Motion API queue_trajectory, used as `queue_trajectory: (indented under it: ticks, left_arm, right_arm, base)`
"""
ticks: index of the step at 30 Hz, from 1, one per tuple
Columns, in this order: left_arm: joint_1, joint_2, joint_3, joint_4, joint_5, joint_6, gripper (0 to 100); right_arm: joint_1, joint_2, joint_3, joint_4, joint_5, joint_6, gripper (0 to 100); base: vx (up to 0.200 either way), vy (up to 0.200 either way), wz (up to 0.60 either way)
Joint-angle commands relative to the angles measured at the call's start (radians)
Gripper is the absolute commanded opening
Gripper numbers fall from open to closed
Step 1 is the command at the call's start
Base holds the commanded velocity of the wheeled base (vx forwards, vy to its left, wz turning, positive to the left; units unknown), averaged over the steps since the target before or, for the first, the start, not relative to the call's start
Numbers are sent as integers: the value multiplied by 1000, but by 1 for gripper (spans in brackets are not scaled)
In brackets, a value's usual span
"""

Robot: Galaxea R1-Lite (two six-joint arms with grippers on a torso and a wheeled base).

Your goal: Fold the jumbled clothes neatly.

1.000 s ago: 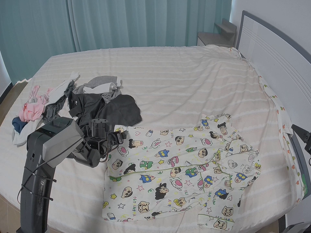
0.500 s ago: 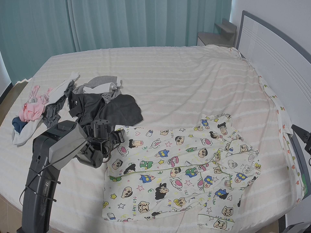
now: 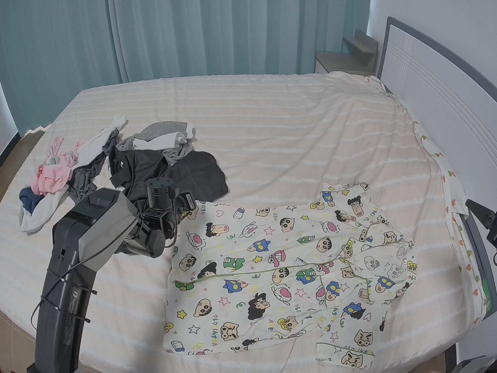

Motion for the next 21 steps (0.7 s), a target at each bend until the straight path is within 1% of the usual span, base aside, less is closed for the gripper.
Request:
queue_trajectory:
  ticks: [1,3,5,7,8,12,13,17,21]
  left_arm:
    - [0,1,-43,6,15,3,0]
    - [2,-2,-34,9,17,6,0]
    - [2,-22,34,33,15,6,0]
    - [2,-25,40,35,15,6,0]
    - [5,-65,101,58,6,6,0]
    - [11,-78,109,79,11,6,0]
    - [11,-82,112,82,11,6,100]
    - [9,-99,150,85,6,9,100]
    - [6,-94,170,85,-23,34,100]
  right_arm:
    - [0,3,0,0,0,-1,100]
    - [0,3,0,0,0,1,100]
    - [0,3,0,0,0,1,100]
    - [0,3,0,0,0,1,100]
    - [0,5,0,0,1,1,100]
    - [0,6,0,0,1,1,100]
    - [0,6,0,0,1,1,100]
    - [0,6,0,0,1,1,100]
    - [0,5,0,0,1,-1,100]
  base:
    - [0,0,0]
    - [0,0,0]
    - [0,0,0]
    - [0,0,0]
    - [0,0,0]
    - [0,0,0]
    - [0,0,0]
    - [0,0,0]
    - [0,0,0]
